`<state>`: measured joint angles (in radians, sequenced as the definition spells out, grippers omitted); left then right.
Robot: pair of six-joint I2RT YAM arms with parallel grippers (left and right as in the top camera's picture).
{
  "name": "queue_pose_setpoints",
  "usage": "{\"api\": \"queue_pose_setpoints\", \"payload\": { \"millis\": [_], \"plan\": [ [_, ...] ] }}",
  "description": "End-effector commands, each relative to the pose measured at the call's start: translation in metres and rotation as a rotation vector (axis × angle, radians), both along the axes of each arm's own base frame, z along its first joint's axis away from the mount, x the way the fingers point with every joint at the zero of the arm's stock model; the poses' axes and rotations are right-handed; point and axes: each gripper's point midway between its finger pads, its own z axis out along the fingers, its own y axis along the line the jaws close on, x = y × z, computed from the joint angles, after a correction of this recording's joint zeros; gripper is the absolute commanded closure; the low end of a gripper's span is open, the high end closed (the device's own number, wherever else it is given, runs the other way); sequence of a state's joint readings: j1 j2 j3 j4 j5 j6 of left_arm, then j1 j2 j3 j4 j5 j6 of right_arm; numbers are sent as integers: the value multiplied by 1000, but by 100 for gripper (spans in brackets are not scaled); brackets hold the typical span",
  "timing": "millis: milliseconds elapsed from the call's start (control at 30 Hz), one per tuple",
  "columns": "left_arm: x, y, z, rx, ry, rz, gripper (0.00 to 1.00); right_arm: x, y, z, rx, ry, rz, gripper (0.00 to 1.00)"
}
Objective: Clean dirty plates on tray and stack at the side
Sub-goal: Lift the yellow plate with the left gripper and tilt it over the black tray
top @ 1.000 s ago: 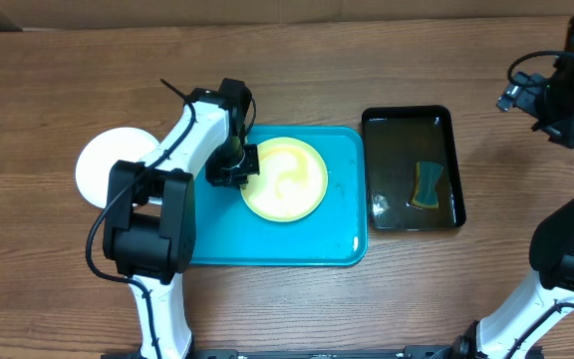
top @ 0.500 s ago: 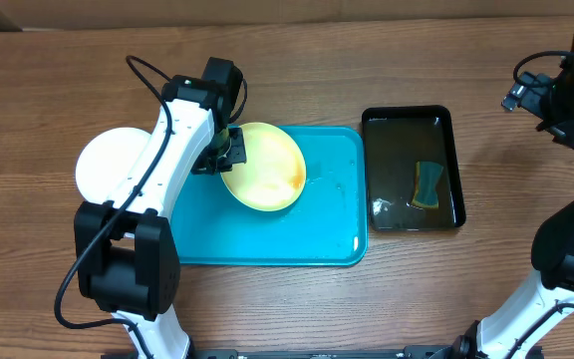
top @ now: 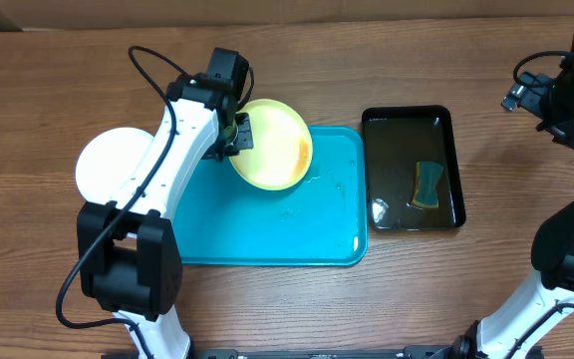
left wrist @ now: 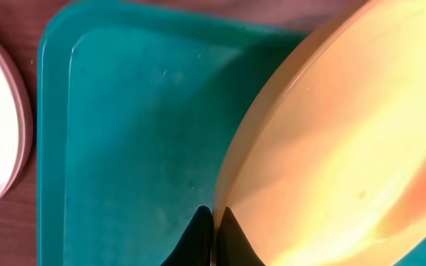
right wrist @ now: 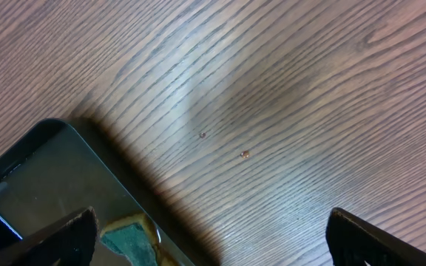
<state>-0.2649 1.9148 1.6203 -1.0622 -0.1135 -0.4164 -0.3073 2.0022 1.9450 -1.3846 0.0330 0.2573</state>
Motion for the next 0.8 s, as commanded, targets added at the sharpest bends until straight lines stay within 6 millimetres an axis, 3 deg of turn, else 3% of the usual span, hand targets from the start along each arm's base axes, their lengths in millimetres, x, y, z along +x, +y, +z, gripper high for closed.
{"api": "queue_pose_setpoints", "payload": {
  "millis": [0, 233, 333, 633, 767],
  "plan": [
    [21, -26, 43, -42, -135, -63, 96, 3, -3, 10, -13, -31, -1, 0],
    [36, -86, 97, -117, -294, -137, 96, 3, -3, 10, -13, -31, -1, 0],
    [37, -106, 106, -124, -343, -164, 96, 3, -3, 10, -13, -31, -1, 0],
    [32, -170, 101, -19, -465, -235, 96, 3, -3, 10, -13, -30, -1, 0],
    [33, -186, 94, 83, -525, -246, 96, 3, -3, 10, -13, -31, -1, 0]
  ]
}}
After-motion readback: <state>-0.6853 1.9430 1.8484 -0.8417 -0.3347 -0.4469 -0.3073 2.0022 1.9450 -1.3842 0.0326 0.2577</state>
